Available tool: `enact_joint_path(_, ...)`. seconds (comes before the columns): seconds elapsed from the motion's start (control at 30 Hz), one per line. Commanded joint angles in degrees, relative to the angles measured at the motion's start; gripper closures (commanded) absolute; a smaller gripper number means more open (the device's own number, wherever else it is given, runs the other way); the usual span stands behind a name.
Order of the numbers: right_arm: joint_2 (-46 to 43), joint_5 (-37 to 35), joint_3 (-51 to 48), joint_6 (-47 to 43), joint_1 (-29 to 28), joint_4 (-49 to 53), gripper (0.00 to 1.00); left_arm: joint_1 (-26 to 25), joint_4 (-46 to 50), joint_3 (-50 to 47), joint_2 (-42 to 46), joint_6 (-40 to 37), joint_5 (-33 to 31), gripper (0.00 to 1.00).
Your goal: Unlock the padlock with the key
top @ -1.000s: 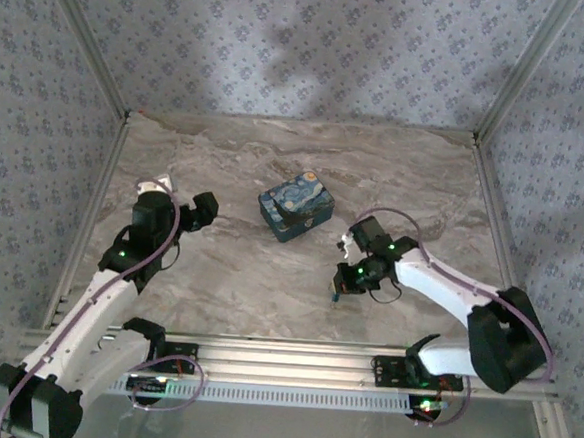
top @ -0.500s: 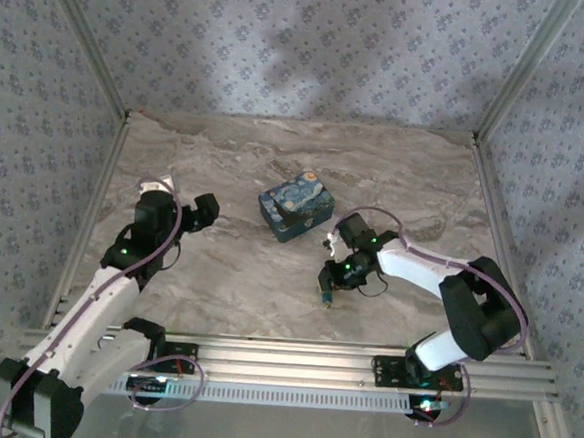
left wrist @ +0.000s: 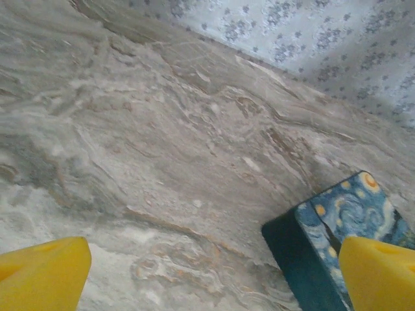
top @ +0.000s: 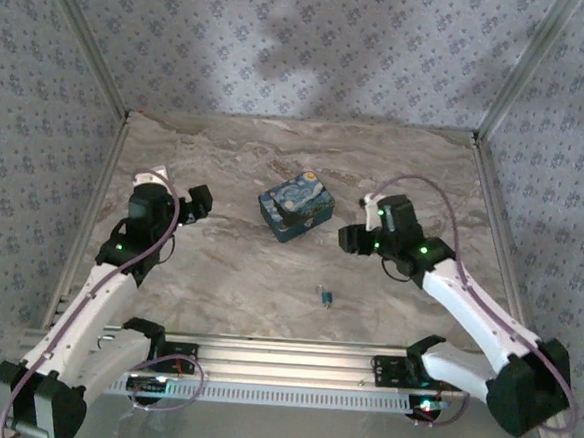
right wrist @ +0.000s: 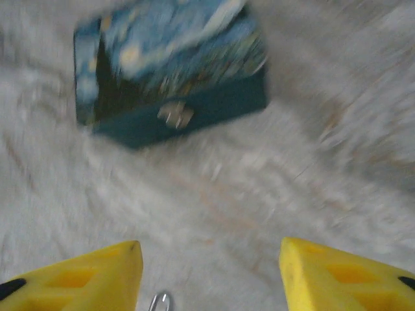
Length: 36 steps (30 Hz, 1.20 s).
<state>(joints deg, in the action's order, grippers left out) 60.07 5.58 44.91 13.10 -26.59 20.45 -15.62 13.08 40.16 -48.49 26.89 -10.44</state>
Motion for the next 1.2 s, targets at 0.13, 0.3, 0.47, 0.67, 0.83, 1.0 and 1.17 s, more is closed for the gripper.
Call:
enact_joint_path(0.13, -7.82, -15.47, -10.04, 0.08, 9.27, -15.53, 0.13, 3.8, -8.48, -4.83, 5.33, -11.55, -11.06, 0.02)
enact_joint_path(0.3, -6.68, -21.02, -18.63, -2.21, 15.84, -29.39, 0.0, 6.42, -14.46, -11.42, 6.05, -16.82, -12.24, 0.02)
enact_joint_path(0.47, -0.64, -18.8, -20.31, -4.15, 20.59, -35.9, 0.0, 8.25, -20.27, -17.74, 5.42, -19.19, -12.97, 0.02)
enact_joint_path(0.67, 7.23, -16.82, -22.86, -11.07, 21.07, -50.12, 0.0, 12.0, -26.21, -21.68, 0.17, -19.66, -10.85, 0.02)
enact_joint_path(0.83, 15.08, -14.36, -24.02, -16.51, 21.21, -57.38, 0.0, 14.21, -31.16, -22.32, -6.07, -18.89, -7.7, 0.02)
enact_joint_path(1.0, 17.43, -10.96, -25.18, -20.91, 22.02, -63.99, 0.0, 14.3, -36.44, -22.06, -11.72, -20.6, -5.47, 0.02)
enact_joint_path(1.17, 20.77, -6.45, -26.71, -19.14, 24.67, -68.81, 0.0, 14.39, -40.98, -22.23, -15.36, -22.14, -3.23, 0.02)
